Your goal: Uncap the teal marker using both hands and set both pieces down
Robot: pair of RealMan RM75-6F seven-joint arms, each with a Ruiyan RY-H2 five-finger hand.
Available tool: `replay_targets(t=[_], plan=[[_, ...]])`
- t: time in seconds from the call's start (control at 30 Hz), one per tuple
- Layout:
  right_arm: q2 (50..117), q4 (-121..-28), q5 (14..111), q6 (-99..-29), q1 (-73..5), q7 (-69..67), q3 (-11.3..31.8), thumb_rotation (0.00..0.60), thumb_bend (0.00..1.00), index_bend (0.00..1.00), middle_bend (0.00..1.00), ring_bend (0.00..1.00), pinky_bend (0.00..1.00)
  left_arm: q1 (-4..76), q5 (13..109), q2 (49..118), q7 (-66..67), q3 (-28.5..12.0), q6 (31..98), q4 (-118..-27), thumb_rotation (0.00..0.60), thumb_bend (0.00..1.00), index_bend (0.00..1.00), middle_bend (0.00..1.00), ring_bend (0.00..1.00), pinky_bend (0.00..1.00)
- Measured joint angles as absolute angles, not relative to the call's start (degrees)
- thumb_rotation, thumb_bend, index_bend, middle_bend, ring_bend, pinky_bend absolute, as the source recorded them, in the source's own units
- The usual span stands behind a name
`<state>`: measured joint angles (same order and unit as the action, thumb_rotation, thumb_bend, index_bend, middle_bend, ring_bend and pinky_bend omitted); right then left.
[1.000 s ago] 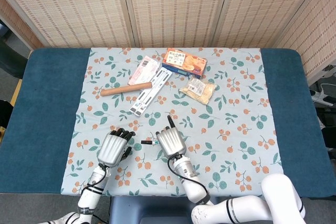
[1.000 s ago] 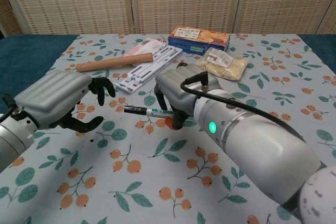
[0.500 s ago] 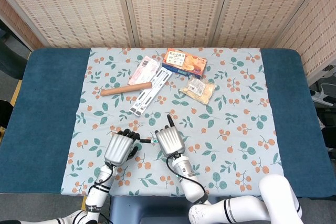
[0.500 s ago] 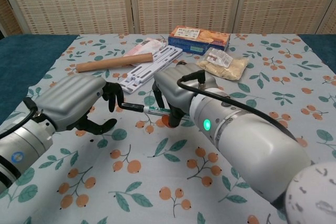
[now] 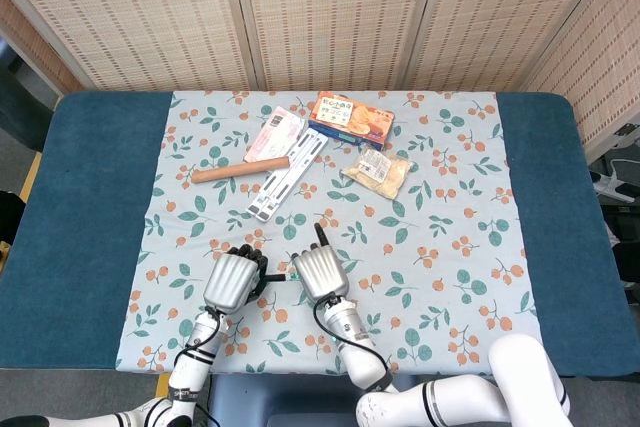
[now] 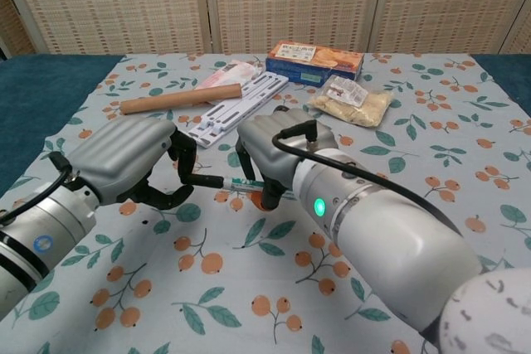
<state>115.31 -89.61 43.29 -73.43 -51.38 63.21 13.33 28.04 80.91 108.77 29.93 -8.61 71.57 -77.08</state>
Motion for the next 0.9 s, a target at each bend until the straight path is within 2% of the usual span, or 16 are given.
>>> replay_targets(t=[0.2,0.6,0.8,0.9], plan=[[115.63,-89.45,43.44,-73.60,-51.40,63.09,13.51,0.600,0.39,0.81,0.80,0.42,0.00,28.16,79.81,107.91,30.49,-8.44,70.90,-78.72,0.600,0.34,0.37,0.47,0.37,0.55],[114.88,-90.15,43.37,-73.69,-51.10,62.99,13.62,0.600,0.39,0.81,0.80,0.42,0.00,28.61,77.26,105.52,31.86,-9.25,70.07,-80.71,0.600,0.33,0.27,0.46,0.36,0.55],[114.91,-89.24,43.47,-73.61,-51.11,62.85,13.61,0.600,0.39,0.81,0.80,0.42,0.00,28.72,77.47,104.70,30.52,-9.09,70.32,-82.35,0.600,0.34,0.37,0.46,0.36,0.55],[115.16,-88.70,43.60,-73.50,-51.13,62.57,13.69,0.600,0.39,0.81,0.80,0.42,0.00,28.71,77.28,104.38,29.99,-8.78,70.09,-83.55,0.600,0.34,0.37,0.46,0.36,0.55]])
